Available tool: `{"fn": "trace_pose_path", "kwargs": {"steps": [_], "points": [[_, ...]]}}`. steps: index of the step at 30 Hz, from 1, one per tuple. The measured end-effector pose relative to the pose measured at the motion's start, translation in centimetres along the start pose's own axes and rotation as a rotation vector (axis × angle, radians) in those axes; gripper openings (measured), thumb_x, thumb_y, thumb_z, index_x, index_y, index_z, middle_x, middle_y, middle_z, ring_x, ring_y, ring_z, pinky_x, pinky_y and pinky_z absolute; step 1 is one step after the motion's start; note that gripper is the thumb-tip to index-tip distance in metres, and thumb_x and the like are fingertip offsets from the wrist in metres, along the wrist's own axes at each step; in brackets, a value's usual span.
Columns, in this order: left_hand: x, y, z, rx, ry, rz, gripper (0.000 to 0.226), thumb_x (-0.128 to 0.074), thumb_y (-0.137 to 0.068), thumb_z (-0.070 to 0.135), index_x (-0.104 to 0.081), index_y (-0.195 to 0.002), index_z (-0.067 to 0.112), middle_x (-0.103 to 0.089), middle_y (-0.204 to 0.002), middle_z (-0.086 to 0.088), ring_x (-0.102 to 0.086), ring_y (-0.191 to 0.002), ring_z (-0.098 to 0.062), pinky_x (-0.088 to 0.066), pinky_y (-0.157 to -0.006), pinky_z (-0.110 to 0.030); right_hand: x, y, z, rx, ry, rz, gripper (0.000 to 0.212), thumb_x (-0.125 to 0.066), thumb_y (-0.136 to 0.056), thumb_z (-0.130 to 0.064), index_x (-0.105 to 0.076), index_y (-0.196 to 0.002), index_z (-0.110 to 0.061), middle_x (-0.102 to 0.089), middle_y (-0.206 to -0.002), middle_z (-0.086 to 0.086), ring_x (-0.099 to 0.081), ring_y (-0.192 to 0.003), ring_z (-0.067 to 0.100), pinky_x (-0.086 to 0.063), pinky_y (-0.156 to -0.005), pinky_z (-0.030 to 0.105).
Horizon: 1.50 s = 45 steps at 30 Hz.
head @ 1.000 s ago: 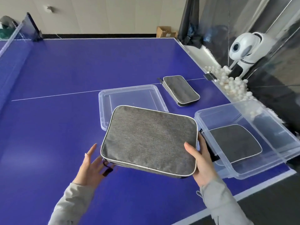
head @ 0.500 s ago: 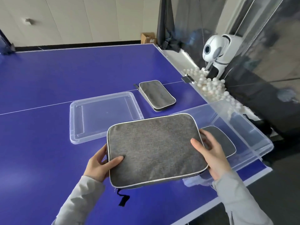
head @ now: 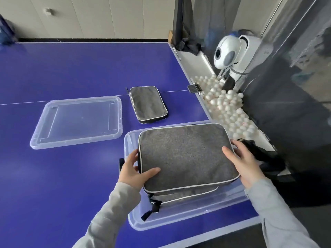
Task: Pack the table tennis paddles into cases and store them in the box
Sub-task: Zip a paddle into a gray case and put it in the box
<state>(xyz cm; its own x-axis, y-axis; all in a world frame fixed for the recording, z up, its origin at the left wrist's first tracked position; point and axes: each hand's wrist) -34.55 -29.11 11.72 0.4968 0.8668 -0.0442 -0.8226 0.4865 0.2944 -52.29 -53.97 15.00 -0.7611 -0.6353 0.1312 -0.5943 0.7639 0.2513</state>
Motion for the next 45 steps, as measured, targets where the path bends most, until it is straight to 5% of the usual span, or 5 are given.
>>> {"fn": "trace_pose_path", "kwargs": {"steps": [7,13,33,37,45], "points": [[-3.4,-1.3,-5.3,0.17,-0.197,0.101,0.097,-0.09,-0.055,0.012,-0.037,-0.135,0.027,-0.059,-0.115,0.002,-0.058,-0.105,-0.026,-0.049,-0.094,-0.046,0.7,-3.7,5.0,-0.145,0.378,-0.163,0.079,-0.084,-0.065,-0.033,-0.044,-0.132,-0.029,-0.06,-0.122,-0.005,-0.058,-0.112,0.017,-0.046,-0.1,0.042],[-4.1,-2.6,-7.8,0.316,-0.348,0.142,0.1,-0.089,-0.056,0.014,-0.033,-0.138,0.023,-0.057,-0.122,-0.008,-0.055,-0.11,-0.031,-0.047,-0.095,-0.046,-0.3,-4.3,7.5,-0.176,0.475,-0.231,0.087,-0.085,-0.065,-0.021,-0.037,-0.137,-0.024,-0.057,-0.122,-0.006,-0.053,-0.115,0.014,-0.041,-0.099,0.029],[-4.4,-2.7,-7.3,0.405,-0.659,0.083,0.094,-0.086,-0.064,0.019,-0.031,-0.14,0.008,-0.043,-0.137,-0.013,-0.045,-0.125,-0.031,-0.04,-0.103,-0.04,-1.4,-4.2,8.0,-0.189,0.779,-0.285,0.092,-0.078,-0.075,-0.02,-0.021,-0.145,-0.008,-0.042,-0.141,0.011,-0.04,-0.131,0.028,-0.034,-0.109,0.038],[-4.6,-1.8,-6.5,0.324,-0.773,0.07,0.104,-0.081,-0.07,0.026,-0.014,-0.148,0.008,-0.028,-0.147,-0.012,-0.034,-0.134,-0.029,-0.031,-0.11,-0.037,-1.1,-3.7,7.6,-0.158,0.808,-0.245,0.102,-0.074,-0.079,-0.031,-0.004,-0.151,-0.01,-0.025,-0.152,0.012,-0.023,-0.142,0.027,-0.023,-0.115,0.037],[-4.2,-0.5,-3.7,-0.153,-1.064,-0.004,0.083,-0.061,-0.085,0.044,-0.016,-0.148,0.015,-0.012,-0.156,-0.002,-0.011,-0.144,-0.021,-0.021,-0.115,-0.035,-2.3,-2.1,4.1,0.121,0.781,-0.08,0.07,-0.064,-0.088,-0.029,-0.028,-0.146,-0.01,-0.038,-0.147,0.012,-0.031,-0.137,0.027,-0.024,-0.111,0.035]]}}
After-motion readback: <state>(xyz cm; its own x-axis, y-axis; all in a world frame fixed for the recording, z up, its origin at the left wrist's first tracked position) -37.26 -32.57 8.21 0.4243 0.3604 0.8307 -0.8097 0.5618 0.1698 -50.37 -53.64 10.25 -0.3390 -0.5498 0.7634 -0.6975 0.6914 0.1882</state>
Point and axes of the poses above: each hand's wrist, its own y-axis away from the middle knuckle, its own x-axis out of the back of the hand, z = x × y
